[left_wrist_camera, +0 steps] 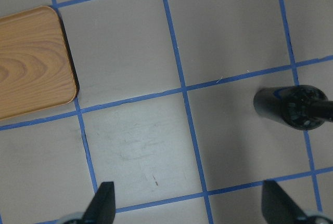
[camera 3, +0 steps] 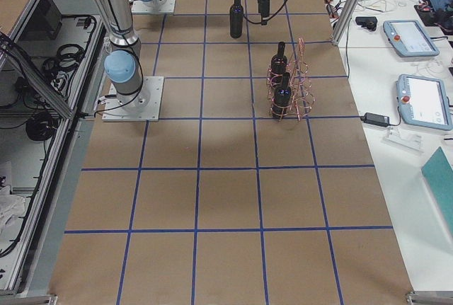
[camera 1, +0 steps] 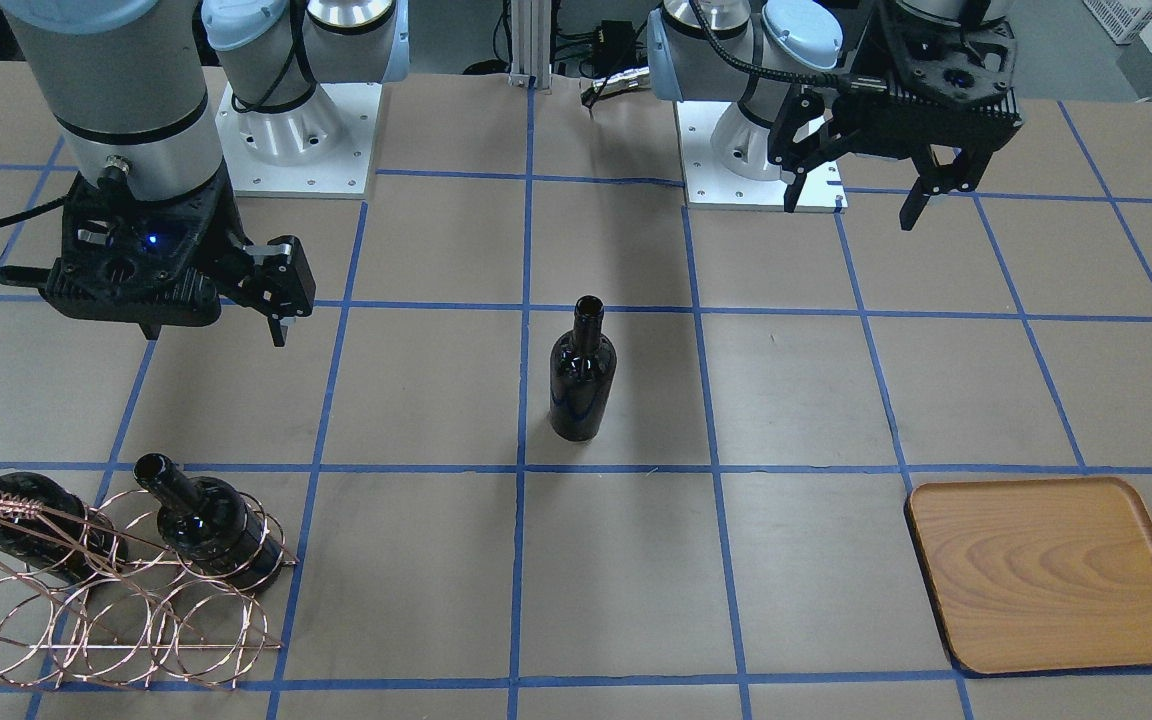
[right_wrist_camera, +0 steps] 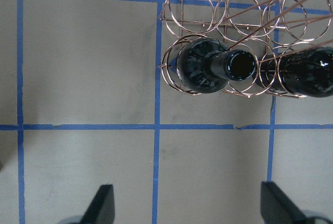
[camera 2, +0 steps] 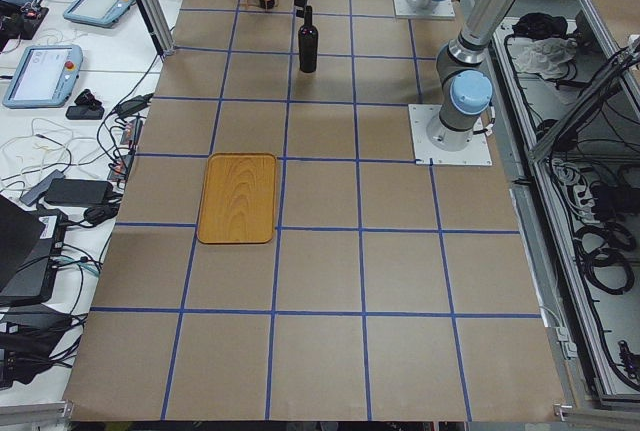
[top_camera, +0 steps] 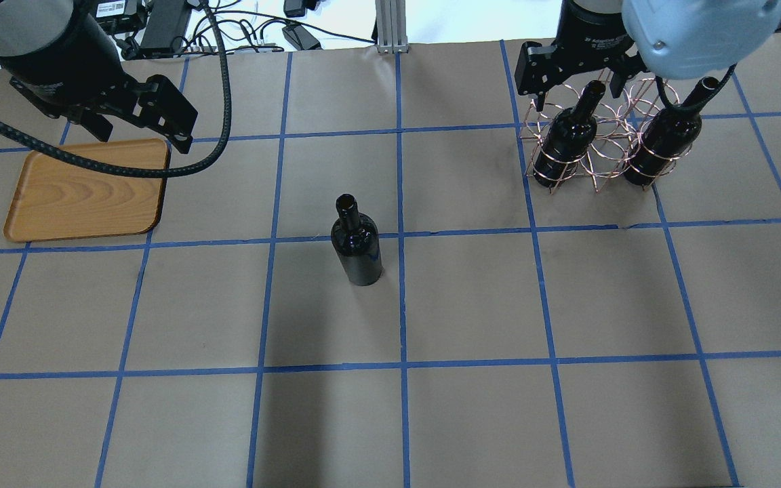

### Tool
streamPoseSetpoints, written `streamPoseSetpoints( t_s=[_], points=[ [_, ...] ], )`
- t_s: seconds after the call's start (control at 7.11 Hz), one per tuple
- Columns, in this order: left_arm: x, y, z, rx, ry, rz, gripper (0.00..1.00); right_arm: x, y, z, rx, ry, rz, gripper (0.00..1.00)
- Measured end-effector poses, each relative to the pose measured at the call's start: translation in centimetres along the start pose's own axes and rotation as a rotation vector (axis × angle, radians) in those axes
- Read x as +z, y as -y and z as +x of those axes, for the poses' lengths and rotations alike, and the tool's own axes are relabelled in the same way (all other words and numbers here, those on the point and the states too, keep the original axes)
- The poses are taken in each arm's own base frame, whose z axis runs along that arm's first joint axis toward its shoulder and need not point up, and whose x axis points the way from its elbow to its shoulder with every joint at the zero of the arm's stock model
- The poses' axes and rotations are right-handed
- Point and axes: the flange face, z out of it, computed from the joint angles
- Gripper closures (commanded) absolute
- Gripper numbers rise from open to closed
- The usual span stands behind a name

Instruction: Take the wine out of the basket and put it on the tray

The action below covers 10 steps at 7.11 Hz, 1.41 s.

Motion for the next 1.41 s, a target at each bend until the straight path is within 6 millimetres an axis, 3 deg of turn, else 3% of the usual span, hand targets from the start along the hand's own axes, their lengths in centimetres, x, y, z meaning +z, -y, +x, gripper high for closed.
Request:
streamPoseSetpoints(
  t_s=[0.42,0.7,1.41],
  points=[
    [0.0,0.0,0.0,0.000,0.000,0.001,0.00,0.7,0.0,2.4,-0.023,0.037,-0.023,0.00],
    [0.0,0.0,0.0,0.000,-0.001,0.002,0.00,1.2,-1.1,3.6,-0.015,0.044,-0.027,0.00],
    [0.0,0.0,0.0,0.000,0.000,0.000,0.00,1.0,-1.5,3.4,0.006,0.120,-0.011,0.00]
  ],
)
